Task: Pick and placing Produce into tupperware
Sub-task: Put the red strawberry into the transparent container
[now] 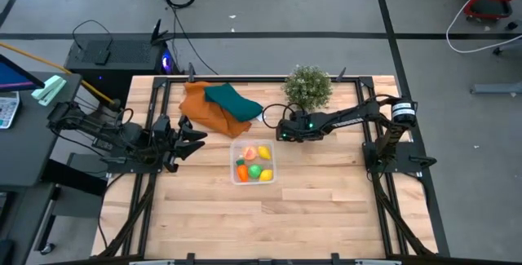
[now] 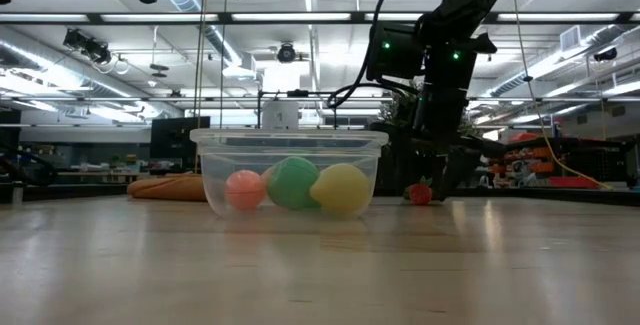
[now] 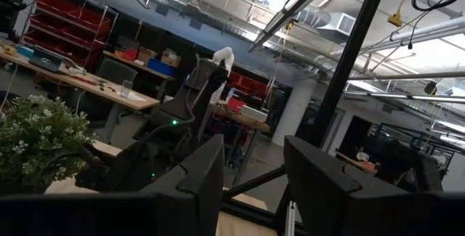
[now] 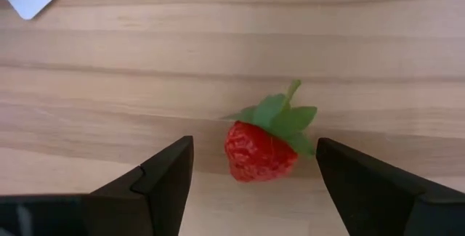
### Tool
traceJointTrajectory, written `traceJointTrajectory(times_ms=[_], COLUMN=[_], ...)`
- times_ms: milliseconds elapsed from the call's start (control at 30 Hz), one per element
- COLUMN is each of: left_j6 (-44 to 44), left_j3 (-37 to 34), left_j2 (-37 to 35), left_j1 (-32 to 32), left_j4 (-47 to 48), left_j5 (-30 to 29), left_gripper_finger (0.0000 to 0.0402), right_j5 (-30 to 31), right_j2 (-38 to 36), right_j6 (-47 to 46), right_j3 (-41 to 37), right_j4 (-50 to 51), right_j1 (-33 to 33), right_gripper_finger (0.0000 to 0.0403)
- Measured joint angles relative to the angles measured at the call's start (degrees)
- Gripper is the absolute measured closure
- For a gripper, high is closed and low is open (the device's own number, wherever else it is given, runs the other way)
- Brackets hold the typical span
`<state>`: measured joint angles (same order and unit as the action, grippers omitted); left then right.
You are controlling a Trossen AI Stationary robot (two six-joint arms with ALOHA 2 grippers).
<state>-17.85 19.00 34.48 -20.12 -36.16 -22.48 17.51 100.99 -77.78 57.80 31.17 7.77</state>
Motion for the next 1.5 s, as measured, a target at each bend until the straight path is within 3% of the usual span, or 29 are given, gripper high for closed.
traceJointTrajectory(times_ms=[733, 1500], left_j6=[-1.2, -1.1], left_j3=[0.0, 0.0], left_j2=[0.0, 0.0], left_j1=[0.0, 0.0], left_j4=[1.0, 1.0], left_j5=[0.0, 0.0], left_gripper_finger=[0.0256, 0.0267], right_j5=[-0.9, -0.9], right_j2=[-0.1, -0.1], right_j6=[-0.1, -0.1], right_j3=[0.0, 0.0], right_j4=[0.0, -0.1], right_j1=[0.0, 0.0], right_gripper_finger=[0.0186, 0.0284])
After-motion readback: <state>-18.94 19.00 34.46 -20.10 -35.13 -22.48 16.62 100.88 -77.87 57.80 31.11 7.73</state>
